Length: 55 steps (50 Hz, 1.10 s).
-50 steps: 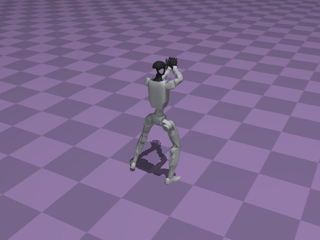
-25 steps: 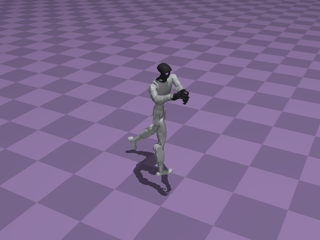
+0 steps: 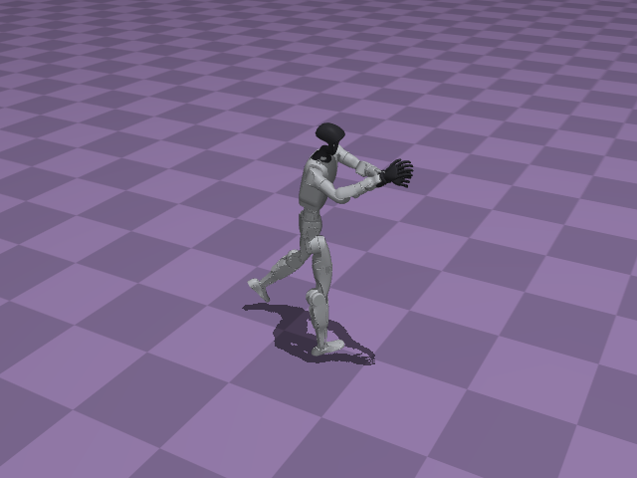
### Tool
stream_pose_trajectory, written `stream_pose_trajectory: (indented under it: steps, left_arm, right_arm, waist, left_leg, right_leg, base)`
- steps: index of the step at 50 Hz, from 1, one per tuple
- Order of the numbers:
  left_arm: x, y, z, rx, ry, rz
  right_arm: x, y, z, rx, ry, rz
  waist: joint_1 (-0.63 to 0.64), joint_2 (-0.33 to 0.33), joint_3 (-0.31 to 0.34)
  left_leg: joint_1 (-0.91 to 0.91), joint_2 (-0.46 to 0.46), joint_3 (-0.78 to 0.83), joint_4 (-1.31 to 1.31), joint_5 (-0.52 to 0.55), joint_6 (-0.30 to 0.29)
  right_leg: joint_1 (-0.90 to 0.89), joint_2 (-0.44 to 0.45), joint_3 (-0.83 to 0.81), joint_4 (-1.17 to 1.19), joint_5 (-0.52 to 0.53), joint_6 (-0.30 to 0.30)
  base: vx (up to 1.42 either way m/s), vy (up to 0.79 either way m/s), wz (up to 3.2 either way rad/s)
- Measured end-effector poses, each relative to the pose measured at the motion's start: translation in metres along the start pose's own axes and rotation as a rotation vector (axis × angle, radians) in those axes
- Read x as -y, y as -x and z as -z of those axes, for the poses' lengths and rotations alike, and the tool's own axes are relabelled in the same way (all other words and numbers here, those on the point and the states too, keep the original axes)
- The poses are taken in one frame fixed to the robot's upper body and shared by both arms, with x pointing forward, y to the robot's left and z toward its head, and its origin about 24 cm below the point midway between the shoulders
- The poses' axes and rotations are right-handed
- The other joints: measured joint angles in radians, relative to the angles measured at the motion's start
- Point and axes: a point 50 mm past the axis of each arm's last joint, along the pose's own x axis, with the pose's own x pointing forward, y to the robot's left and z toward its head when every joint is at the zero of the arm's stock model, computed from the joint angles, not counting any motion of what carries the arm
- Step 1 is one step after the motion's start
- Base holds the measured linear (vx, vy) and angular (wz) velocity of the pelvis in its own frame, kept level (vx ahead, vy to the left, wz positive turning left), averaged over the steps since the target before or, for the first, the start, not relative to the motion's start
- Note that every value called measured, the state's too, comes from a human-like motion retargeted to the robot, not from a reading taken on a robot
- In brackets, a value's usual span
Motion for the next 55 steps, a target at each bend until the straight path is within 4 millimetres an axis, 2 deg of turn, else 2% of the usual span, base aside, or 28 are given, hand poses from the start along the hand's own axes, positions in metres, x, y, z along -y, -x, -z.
stream_pose_trajectory:
  steps: [3,5,8,11,13,15,16,17,19,22,26,29,31,32,33,35,37,40,42,45,49,50,52,55]
  left_arm:
    - [0.001,0.001,-0.001,0.021,-0.019,0.008]
    - [-0.015,0.003,0.004,0.01,-0.014,-0.024]
    - [-0.027,0.008,0.01,0.009,0.008,-0.036]
    - [-0.04,0.013,0.013,0.029,0.063,-0.067]
    - [-0.049,0.018,0.016,0.046,0.114,-0.102]
    - [-0.047,0.02,0.014,0.096,0.097,-0.056]
    - [-0.05,0.021,0.016,0.112,-0.065,-0.035]
    - [-0.053,0.022,0.017,0.12,-0.153,-0.023]
    - [-0.059,0.026,0.019,0.117,-0.059,-0.032]
    - [-0.08,0.036,0.026,0.12,-0.053,-0.082]
    - [-0.096,0.044,0.023,0.165,0.045,-0.166]
    - [-0.11,0.049,0.013,0.225,0.34,-0.269]
    - [-0.127,0.053,0.004,0.275,0.358,-0.32]
    - [-0.135,0.056,-0.001,0.301,0.328,-0.34]
    - [-0.143,0.058,-0.005,0.313,0.228,-0.342]
    - [-0.152,0.064,-0.015,0.363,0.193,-0.361]
    - [-0.156,0.073,-0.024,0.427,0.392,-0.397]
    - [-0.164,0.086,-0.035,0.469,0.364,-0.438]
    - [-0.176,0.097,-0.052,0.557,0.096,-0.465]
    - [-0.178,0.105,-0.082,0.636,-0.038,-0.452]
    - [-0.162,0.123,-0.121,0.854,0.192,-0.397]
    - [-0.159,0.126,-0.128,0.887,0.183,-0.38]
    - [-0.163,0.128,-0.144,0.905,-0.169,-0.417]
    - [-0.146,0.136,-0.158,1.0,-0.095,-0.36]
  right_arm:
    - [-0.004,0.0,-0.003,0.017,0.015,-0.03]
    - [-0.014,0.006,-0.001,0.02,-0.001,-0.062]
    - [-0.026,0.012,-0.003,0.032,-0.007,-0.104]
    - [-0.039,0.017,-0.005,0.041,-0.017,-0.137]
    - [-0.048,0.022,-0.006,0.046,-0.024,-0.151]
    - [-0.053,0.024,-0.011,0.107,0.002,-0.182]
    - [-0.054,0.025,-0.012,0.127,0.034,-0.188]
    - [-0.056,0.026,-0.012,0.141,0.053,-0.198]
    - [-0.064,0.03,-0.014,0.144,0.039,-0.228]
    - [-0.079,0.04,-0.017,0.153,0.009,-0.269]
    - [-0.096,0.046,-0.032,0.215,0.036,-0.309]
    - [-0.11,0.048,-0.047,0.263,0.064,-0.344]
    - [-0.122,0.05,-0.06,0.321,0.108,-0.378]
    - [-0.127,0.052,-0.068,0.357,0.132,-0.392]
    - [-0.132,0.053,-0.076,0.395,0.159,-0.411]
    - [-0.139,0.054,-0.095,0.464,0.18,-0.416]
    - [-0.139,0.053,-0.113,0.521,0.193,-0.395]
    - [-0.137,0.053,-0.137,0.613,0.249,-0.359]
    - [-0.136,0.057,-0.16,0.728,0.264,-0.353]
    - [-0.129,0.06,-0.192,0.836,0.268,-0.335]
    - [-0.117,0.065,-0.226,0.966,0.27,-0.264]
    - [-0.114,0.066,-0.232,0.993,0.274,-0.25]
    - [-0.106,0.067,-0.245,1.045,0.281,-0.223]
    - [-0.09,0.067,-0.261,1.088,0.248,-0.138]
  waist:
    - [0.034,-0.013,0.022]
    - [0.037,-0.018,0.006]
    - [0.057,-0.033,-0.001]
    - [0.091,-0.054,-0.003]
    - [0.125,-0.075,-0.005]
    - [0.176,-0.085,0.013]
    - [0.209,-0.089,0.025]
    - [0.244,-0.095,0.036]
    - [0.325,-0.116,0.045]
    - [0.464,-0.149,0.033]
    - [0.67,-0.174,0.042]
    - [0.809,-0.189,0.042]
    - [0.876,-0.2,0.031]
    - [0.903,-0.206,0.024]
    - [0.926,-0.212,0.017]
    - [0.972,-0.226,0.007]
    - [1.019,-0.241,-0.001]
    - [1.08,-0.261,-0.023]
    - [1.098,-0.271,-0.036]
    - [1.127,-0.295,-0.033]
    - [1.176,-0.32,-0.02]
    - [1.193,-0.319,-0.024]
    - [1.207,-0.314,-0.037]
    - [1.247,-0.309,-0.038]
  left_leg:
    - [-0.014,0.093,0.136,-0.01,-0.114,0.041]
    - [-0.018,0.142,0.247,-0.031,-0.192,0.076]
    - [-0.007,0.201,0.472,-0.101,-0.273,0.123]
    - [0.014,0.221,0.705,-0.212,-0.324,0.133]
    - [-0.001,0.2,0.746,-0.285,-0.356,0.123]
    - [-0.045,0.181,0.707,-0.335,-0.388,0.129]
    - [-0.06,0.175,0.669,-0.358,-0.395,0.141]
    - [-0.075,0.169,0.634,-0.376,-0.402,0.151]
    - [-0.103,0.154,0.576,-0.396,-0.413,0.157]
    - [-0.156,0.123,0.507,-0.39,-0.422,0.168]
    - [-0.222,0.079,0.424,-0.353,-0.428,0.177]
    - [-0.247,0.052,0.369,-0.35,-0.43,0.181]
    - [-0.26,0.037,0.322,-0.351,-0.43,0.171]
    - [-0.266,0.029,0.297,-0.353,-0.428,0.165]
    - [-0.272,0.022,0.269,-0.355,-0.427,0.161]
    - [-0.281,0.006,0.215,-0.367,-0.421,0.158]
    - [-0.282,-0.007,0.167,-0.392,-0.412,0.157]
    - [-0.276,-0.024,0.099,-0.435,-0.388,0.15]
    - [-0.276,-0.028,0.047,-0.451,-0.38,0.143]
    - [-0.271,-0.038,-0.021,-0.474,-0.37,0.139]
    - [-0.267,-0.046,-0.096,-0.497,-0.358,0.136]
    - [-0.268,-0.033,-0.115,-0.502,-0.356,0.131]
    - [-0.269,-0.001,-0.155,-0.501,-0.359,0.112]
    - [-0.263,0.04,-0.209,-0.505,-0.369,0.095]
  right_leg:
    - [0.004,0.004,-0.11,0.029,-0.005,-0.006]
    - [0.0,-0.007,-0.189,0.069,-0.032,-0.024]
    - [-0.015,-0.038,-0.315,0.125,-0.058,-0.032]
    - [-0.036,-0.073,-0.434,0.188,-0.079,-0.03]
    - [-0.047,-0.104,-0.504,0.225,-0.085,-0.021]
    - [-0.047,-0.132,-0.579,0.24,-0.075,-0.014]
    - [-0.038,-0.14,-0.609,0.241,-0.069,-0.015]
    - [-0.029,-0.148,-0.637,0.244,-0.062,-0.018]
    - [-0.017,-0.168,-0.681,0.25,-0.048,-0.032]
    - [-0.009,-0.205,-0.721,0.256,-0.014,-0.042]
    - [0.014,-0.248,-0.734,0.245,0.054,-0.031]
    - [0.03,-0.268,-0.71,0.252,0.097,-0.029]
    - [0.046,-0.275,-0.695,0.263,0.124,-0.028]
    - [0.055,-0.277,-0.688,0.27,0.137,-0.029]
    - [0.065,-0.279,-0.682,0.276,0.151,-0.03]
    - [0.08,-0.28,-0.662,0.295,0.177,-0.037]
    - [0.086,-0.276,-0.63,0.323,0.203,-0.043]
    - [0.085,-0.262,-0.571,0.373,0.243,-0.038]
    - [0.089,-0.243,-0.536,0.401,0.274,-0.036]
    - [0.097,-0.215,-0.471,0.433,0.33,-0.022]
    - [0.119,-0.165,-0.36,0.434,0.417,0.022]
    - [0.127,-0.137,-0.332,0.425,0.44,0.027]
    - [0.146,-0.071,-0.269,0.411,0.476,0.027]
    - [0.181,0.019,-0.171,0.393,0.513,0.027]
  base:
    - [-0.2,0.01,1.88]
    - [-0.19,0.13,2.2]
    - [-0.21,0.17,2.33]
    - [-0.21,0.21,2.26]
    - [-0.21,0.28,2.12]
    - [-0.21,0.31,2.1]
    - [-0.18,0.31,1.91]
    - [-0.15,0.3,1.68]
    - [-0.11,0.3,1.43]
    - [-0.04,0.31,1.14]
    - [0.03,0.3,1.0]
    - [0.12,0.26,0.99]
    - [0.17,0.23,1.2]
    - [0.19,0.22,1.34]
    - [0.19,0.21,1.38]
    - [0.2,0.19,1.39]
    - [0.21,0.17,1.29]
    - [0.21,0.14,1.26]
    - [0.2,0.11,1.29]
    - [0.19,0.08,1.19]
    - [0.17,0.03,1.03]
    - [0.16,-0.06,0.83]
    - [0.17,-0.12,0.8]
    - [0.17,-0.15,0.79]
